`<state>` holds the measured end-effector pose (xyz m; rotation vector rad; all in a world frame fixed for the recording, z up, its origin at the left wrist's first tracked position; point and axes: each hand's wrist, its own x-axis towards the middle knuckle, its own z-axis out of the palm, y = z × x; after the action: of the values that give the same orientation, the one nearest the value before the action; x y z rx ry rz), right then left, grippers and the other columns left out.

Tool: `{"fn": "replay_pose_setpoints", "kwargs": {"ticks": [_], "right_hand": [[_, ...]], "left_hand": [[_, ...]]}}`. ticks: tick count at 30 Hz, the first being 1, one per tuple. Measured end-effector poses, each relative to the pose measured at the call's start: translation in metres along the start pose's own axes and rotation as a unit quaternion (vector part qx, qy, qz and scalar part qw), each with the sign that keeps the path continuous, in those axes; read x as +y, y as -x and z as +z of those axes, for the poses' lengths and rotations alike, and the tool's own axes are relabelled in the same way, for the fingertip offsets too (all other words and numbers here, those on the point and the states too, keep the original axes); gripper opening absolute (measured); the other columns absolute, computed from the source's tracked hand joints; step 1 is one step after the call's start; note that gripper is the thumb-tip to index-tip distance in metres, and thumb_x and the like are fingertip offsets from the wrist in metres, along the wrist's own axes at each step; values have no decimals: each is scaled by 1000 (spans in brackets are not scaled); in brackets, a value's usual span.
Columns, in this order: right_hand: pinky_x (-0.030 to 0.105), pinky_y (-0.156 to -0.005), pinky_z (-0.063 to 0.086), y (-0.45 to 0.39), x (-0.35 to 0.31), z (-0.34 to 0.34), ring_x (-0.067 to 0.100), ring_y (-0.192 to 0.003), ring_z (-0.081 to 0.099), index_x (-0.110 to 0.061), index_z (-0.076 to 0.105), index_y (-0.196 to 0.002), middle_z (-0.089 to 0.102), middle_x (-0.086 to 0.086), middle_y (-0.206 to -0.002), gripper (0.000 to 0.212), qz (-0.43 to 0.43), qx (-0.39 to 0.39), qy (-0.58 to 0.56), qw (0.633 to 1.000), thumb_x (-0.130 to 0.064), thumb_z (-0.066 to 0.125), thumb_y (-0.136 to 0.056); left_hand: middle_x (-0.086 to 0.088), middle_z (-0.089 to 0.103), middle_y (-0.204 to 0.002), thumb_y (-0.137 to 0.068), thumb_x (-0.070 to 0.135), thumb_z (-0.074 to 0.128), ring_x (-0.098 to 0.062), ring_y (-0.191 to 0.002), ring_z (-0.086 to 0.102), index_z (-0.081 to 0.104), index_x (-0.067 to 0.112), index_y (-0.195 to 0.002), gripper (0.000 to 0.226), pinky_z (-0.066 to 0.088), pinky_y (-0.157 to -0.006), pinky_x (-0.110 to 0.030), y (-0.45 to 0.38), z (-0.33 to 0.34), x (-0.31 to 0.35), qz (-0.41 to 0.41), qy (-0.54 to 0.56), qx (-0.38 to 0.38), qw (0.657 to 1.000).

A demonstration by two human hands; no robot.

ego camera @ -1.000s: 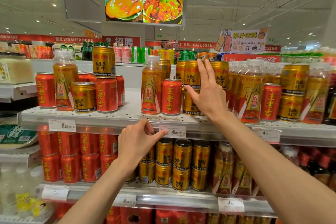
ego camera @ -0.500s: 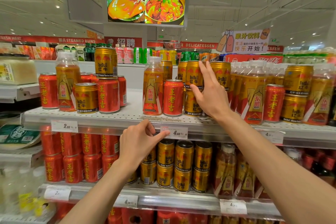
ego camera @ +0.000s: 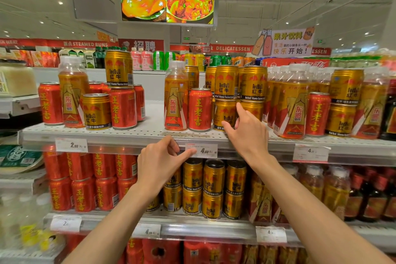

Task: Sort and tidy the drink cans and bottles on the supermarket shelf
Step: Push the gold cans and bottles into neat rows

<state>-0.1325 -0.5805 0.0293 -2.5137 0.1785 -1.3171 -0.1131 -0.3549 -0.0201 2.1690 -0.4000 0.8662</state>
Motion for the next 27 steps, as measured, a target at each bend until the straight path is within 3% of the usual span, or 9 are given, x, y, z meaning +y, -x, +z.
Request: {"fn": "replay_pose_setpoints", "kwargs": {"ticks": [4, 9, 12, 21, 24, 27], "right_hand": [[37, -75, 53, 1, -5, 2, 22, -92, 65, -14, 34, -155, 67, 3, -102, 76, 14, -7, -17, 1000, -41, 69, -93], [44, -84, 59, 2, -9, 4, 23, -97, 68, -13, 44, -149, 69, 5, -109, 72, 23, 12, -52, 998, -38, 75, -88], [44, -79, 59, 4, -12, 4, 24, -95, 69, -14, 47, -145, 69, 4, -107, 68, 13, 12, -51, 999, -37, 76, -88], [39, -76, 56, 6, -12, 4, 22, -95, 67, -13, 46, -144, 66, 5, -112, 63, 6, 4, -59, 998, -33, 72, -91], [28, -74, 47, 9, -8, 1, 12, -86, 56, -10, 44, -149, 56, 0, -105, 61, -27, 2, -77, 997, -29, 67, -95], [26, -76, 45, 13, 4, -8, 10, -90, 50, -10, 50, -143, 54, 1, -106, 52, -64, 40, -84, 994, -22, 65, -95]], "left_hand": [[13, 65, -60, -69, 77, 72, -3, -63, 63, 58, 27, -70, 53, 47, -59, -26, 1, 0, 1, -3, -4, -3, 1000], [13, 66, -60, -70, 76, 74, -2, -62, 62, 58, 26, -71, 52, 41, -56, -22, 1, -1, 1, -4, -8, -3, 1000], [13, 66, -60, -70, 75, 74, -3, -62, 62, 58, 26, -71, 51, 39, -56, -21, 1, -2, 2, -3, -9, -4, 1000], [11, 66, -62, -70, 79, 71, -13, -66, 67, 56, 27, -73, 54, 54, -64, -33, 5, 0, 6, -10, -21, 6, 1000], [10, 66, -63, -70, 79, 70, -15, -66, 67, 56, 27, -74, 54, 53, -63, -33, 7, 1, 8, -8, -24, 10, 1000], [9, 66, -62, -70, 80, 70, -16, -65, 66, 56, 26, -74, 56, 54, -62, -33, 8, 1, 10, -11, -27, 14, 999]]}}
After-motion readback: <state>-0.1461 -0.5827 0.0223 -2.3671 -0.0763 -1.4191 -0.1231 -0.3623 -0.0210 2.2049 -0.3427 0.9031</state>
